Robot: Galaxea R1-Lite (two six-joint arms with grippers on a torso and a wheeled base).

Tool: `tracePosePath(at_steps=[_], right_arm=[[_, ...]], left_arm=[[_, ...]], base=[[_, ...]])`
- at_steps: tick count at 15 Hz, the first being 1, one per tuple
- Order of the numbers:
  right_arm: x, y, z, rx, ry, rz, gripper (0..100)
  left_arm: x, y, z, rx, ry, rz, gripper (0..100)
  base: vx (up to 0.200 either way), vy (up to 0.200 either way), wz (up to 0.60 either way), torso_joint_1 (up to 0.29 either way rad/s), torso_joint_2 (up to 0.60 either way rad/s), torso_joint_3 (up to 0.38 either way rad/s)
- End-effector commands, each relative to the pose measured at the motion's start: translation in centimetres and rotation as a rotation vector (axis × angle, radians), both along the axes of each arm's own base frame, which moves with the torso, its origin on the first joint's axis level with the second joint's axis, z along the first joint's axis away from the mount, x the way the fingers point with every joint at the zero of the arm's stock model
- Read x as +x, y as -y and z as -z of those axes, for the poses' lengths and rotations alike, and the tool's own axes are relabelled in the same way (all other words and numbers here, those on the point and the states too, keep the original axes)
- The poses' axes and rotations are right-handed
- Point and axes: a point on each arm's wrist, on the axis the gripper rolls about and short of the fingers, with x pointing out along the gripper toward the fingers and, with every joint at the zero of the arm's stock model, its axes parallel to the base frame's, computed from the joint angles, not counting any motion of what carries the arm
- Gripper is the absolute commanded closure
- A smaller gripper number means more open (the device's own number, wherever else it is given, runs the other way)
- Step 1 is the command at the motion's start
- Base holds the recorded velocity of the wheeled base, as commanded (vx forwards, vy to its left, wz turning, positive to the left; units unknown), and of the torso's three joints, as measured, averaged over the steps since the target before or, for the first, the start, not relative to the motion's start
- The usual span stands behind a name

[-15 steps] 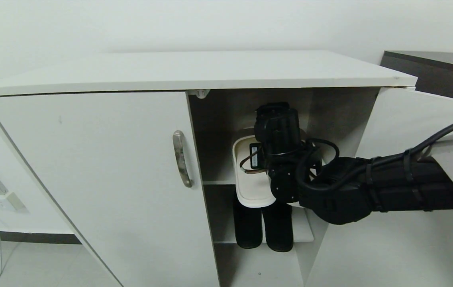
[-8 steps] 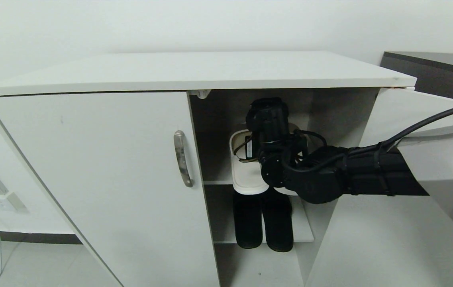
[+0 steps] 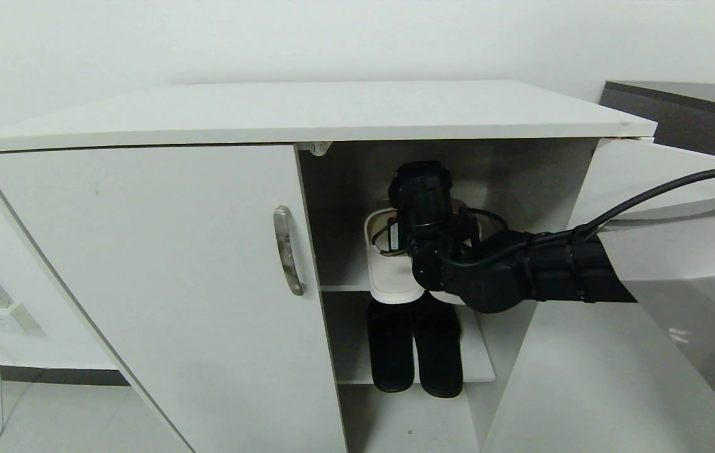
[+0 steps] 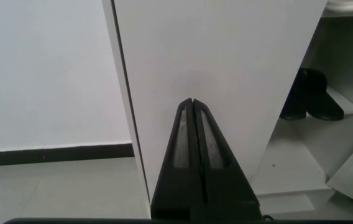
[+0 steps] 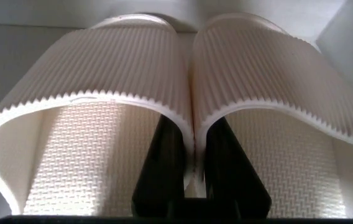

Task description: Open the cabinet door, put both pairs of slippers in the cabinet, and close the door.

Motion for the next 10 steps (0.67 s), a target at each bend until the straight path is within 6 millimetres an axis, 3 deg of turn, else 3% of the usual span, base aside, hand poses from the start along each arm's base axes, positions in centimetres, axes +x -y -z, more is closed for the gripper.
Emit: tracePosePath(at_steps=[1,4,5,10], right_arm=[[0.06,-0.11,0.19,-0.001,0.0,0.001,100],[0.09,-0.04,0.12,0.006,0.0,0.002,100],[0.06,-0.11,0.24,0.004,-0.002,0.001,0],[-0.63,0.15,0.22,0.004,-0.013,-0.006,0]], left_arm=[[0.01,0.0,0.0,0.0,-0.001,-0.002,100],[0.01,0.0,0.0,0.0,-0.001,-0.002,100],[0.01,0.0,0.0,0.0,-0.001,0.0,100],[0.01,0.0,0.0,0.0,-0.001,-0.002,100]], base=[[0.0,0.0,0.0,0.0,0.0,0.0],[0.0,0.0,0.0,0.0,0.0,0.0],[0.0,0.0,0.0,0.0,0.0,0.0],[0.0,0.0,0.0,0.0,0.0,0.0]])
